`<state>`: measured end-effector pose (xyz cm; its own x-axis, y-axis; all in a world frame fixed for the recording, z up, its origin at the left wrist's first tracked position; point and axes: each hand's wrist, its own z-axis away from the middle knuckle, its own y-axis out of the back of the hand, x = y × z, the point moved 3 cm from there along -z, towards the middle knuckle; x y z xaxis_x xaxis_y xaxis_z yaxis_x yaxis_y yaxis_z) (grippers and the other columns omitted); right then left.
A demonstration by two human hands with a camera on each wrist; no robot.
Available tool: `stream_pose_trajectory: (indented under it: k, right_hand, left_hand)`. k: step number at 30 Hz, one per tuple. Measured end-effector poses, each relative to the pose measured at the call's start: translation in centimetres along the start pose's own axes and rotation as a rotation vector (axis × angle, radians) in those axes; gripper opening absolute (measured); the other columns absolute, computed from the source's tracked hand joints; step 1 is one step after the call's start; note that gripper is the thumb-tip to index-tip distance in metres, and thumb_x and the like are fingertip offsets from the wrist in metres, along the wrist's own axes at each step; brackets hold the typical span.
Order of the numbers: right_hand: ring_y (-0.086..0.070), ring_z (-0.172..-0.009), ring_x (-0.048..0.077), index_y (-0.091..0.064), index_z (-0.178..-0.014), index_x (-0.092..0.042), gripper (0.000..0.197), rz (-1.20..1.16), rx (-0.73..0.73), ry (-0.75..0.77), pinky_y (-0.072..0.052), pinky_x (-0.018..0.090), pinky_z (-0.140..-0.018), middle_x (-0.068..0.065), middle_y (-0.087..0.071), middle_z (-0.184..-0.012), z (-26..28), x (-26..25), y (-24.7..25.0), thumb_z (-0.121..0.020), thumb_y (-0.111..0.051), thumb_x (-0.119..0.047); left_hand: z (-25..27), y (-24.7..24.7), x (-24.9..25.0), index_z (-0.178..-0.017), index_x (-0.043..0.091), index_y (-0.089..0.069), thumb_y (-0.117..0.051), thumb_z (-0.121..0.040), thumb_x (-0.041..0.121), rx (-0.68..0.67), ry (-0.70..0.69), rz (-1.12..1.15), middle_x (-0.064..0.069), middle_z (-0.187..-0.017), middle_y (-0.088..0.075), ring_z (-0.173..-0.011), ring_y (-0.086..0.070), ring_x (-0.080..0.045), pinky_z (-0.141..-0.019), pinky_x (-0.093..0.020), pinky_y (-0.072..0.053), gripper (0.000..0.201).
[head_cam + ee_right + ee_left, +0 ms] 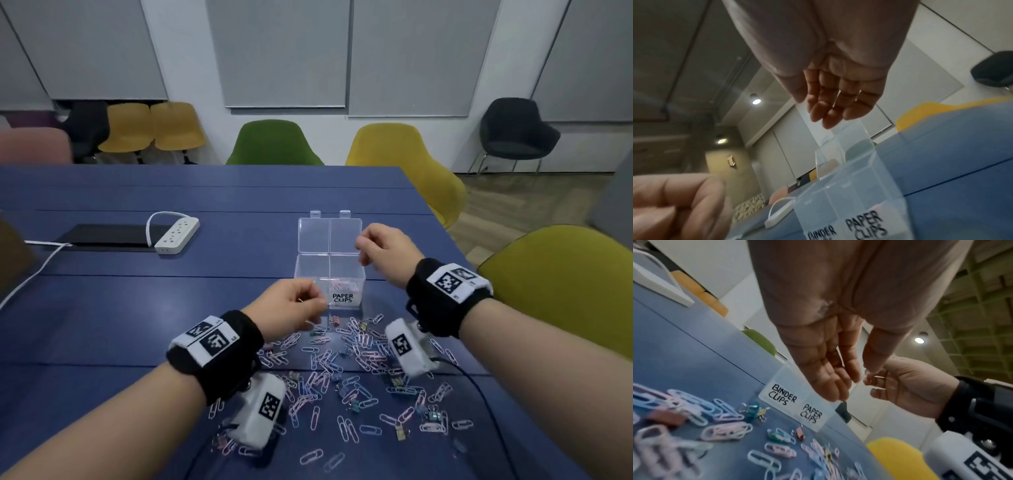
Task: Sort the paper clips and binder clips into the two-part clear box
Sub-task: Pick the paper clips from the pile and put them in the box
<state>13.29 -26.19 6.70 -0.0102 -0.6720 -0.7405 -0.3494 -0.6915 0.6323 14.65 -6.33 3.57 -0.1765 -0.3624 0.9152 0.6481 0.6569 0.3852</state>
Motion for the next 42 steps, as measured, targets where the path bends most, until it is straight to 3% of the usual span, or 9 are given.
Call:
stream_pose_trajectory:
  k: [3, 10, 15, 20, 27, 31, 35, 39, 42]
  right_hand:
    - [-0.056, -0.054, 0.0, -0.056, -0.084, -0.015, 0.007, 0.189, -0.167, 0.029, -0.038, 0.005, -0.051, -0.009, -0.06, -0.066, 4.5, -0.1, 2.1, -0.09, -0.055, -0.013]
    - [-0.054, -0.061, 0.006, -0.056, -0.069, -0.027, 0.024, 0.651, -0.686, -0.077, -0.036, 0.004, -0.051, -0.013, -0.057, -0.063, 15.3, 1.9, 3.7, -0.081, -0.055, -0.007]
    - [-0.052, -0.081, 0.009, -0.067, -0.097, -0.018, 0.018, 0.693, -0.591, 0.011, -0.04, 0.016, -0.074, -0.006, -0.063, -0.089, 18.1, 3.2, 3.0, -0.083, -0.057, -0.014]
    - [-0.06, -0.097, 0.021, -0.068, -0.1, -0.019, 0.022, 0.725, -0.564, 0.055, -0.05, 0.028, -0.084, 0.001, -0.068, -0.102, 18.4, 4.0, 1.2, -0.084, -0.055, -0.014]
    - [-0.061, -0.101, 0.027, -0.063, -0.104, -0.018, 0.018, 0.914, -0.65, 0.068, -0.048, 0.031, -0.078, 0.007, -0.066, -0.108, 18.6, 4.2, -0.7, -0.088, -0.055, -0.015]
    - [-0.061, -0.1, 0.03, -0.062, -0.103, -0.017, 0.025, 0.937, -0.636, 0.06, -0.046, 0.031, -0.075, 0.008, -0.066, -0.107, 18.9, 4.2, -1.2, -0.086, -0.047, -0.007]
    - [-0.06, -0.094, 0.03, -0.059, -0.102, -0.014, 0.024, 0.967, -0.641, 0.062, -0.042, 0.031, -0.071, 0.011, -0.065, -0.107, 19.1, 3.7, -2.2, -0.083, -0.047, -0.006]
    - [-0.062, -0.095, 0.026, -0.064, -0.096, -0.016, 0.021, 0.793, -0.581, -0.01, -0.043, 0.026, -0.072, 0.006, -0.067, -0.1, 18.8, 3.1, -1.2, -0.082, -0.05, -0.009]
    - [-0.06, -0.07, 0.016, -0.059, -0.074, -0.021, 0.019, 0.298, -0.373, -0.158, -0.045, 0.017, -0.061, 0.002, -0.062, -0.073, 18.0, 3.7, 1.3, -0.082, -0.054, -0.004]
  left_hand:
    - [3.0, -1.4, 0.0, -0.085, 0.013, -0.062, -0.062, -0.089, 0.015, -0.06, -0.051, -0.276, 0.0, -0.076, -0.065, -0.064, -0.058, -0.008, -0.064, -0.019, -0.051, 0.004]
    - [8.9, -5.6, -1.0, -0.085, 0.025, -0.055, -0.068, -0.078, 0.032, -0.206, -0.031, -0.839, 0.008, -0.079, -0.056, -0.075, -0.053, -0.012, -0.067, -0.019, -0.042, 0.016]
    - [10.3, -8.1, -1.7, -0.096, 0.011, -0.062, -0.071, -0.073, 0.049, -0.221, 0.115, -1.04, -0.004, -0.098, -0.066, -0.088, -0.061, -0.021, -0.07, -0.029, -0.048, 0.045]
    - [10.4, -10.0, -1.3, -0.105, 0.005, -0.061, -0.061, -0.086, 0.034, -0.179, 0.107, -1.177, -0.011, -0.111, -0.064, -0.103, -0.061, -0.026, -0.082, -0.033, -0.05, 0.034]
    - [9.9, -9.8, -2.1, -0.088, 0.012, -0.056, -0.058, -0.085, 0.013, -0.145, 0.147, -1.134, -0.011, -0.099, -0.066, -0.101, -0.064, -0.028, -0.079, -0.033, -0.051, 0.004]
    - [9.1, -9.5, -2.7, -0.102, 0.006, -0.066, -0.058, -0.084, 0.009, -0.142, 0.177, -1.111, -0.011, -0.106, -0.069, -0.101, -0.065, -0.028, -0.086, -0.035, -0.053, 0.02]
    - [8.4, -9.4, -3.0, -0.097, 0.006, -0.068, -0.056, -0.083, 0.008, -0.198, 0.199, -1.092, -0.007, -0.095, -0.068, -0.097, -0.066, -0.028, -0.085, -0.036, -0.056, 0.019]
    - [8.7, -9.8, -2.9, -0.103, 0.004, -0.063, -0.048, -0.086, 0.005, -0.286, 0.187, -1.132, -0.013, -0.104, -0.066, -0.101, -0.063, -0.029, -0.084, -0.035, -0.052, 0.022]
    - [9.0, -9.1, -2.5, -0.077, 0.019, -0.053, -0.045, -0.088, 0.005, -0.226, 0.171, -0.98, -0.002, -0.085, -0.06, -0.083, -0.057, -0.021, -0.072, -0.024, -0.045, 0.02]
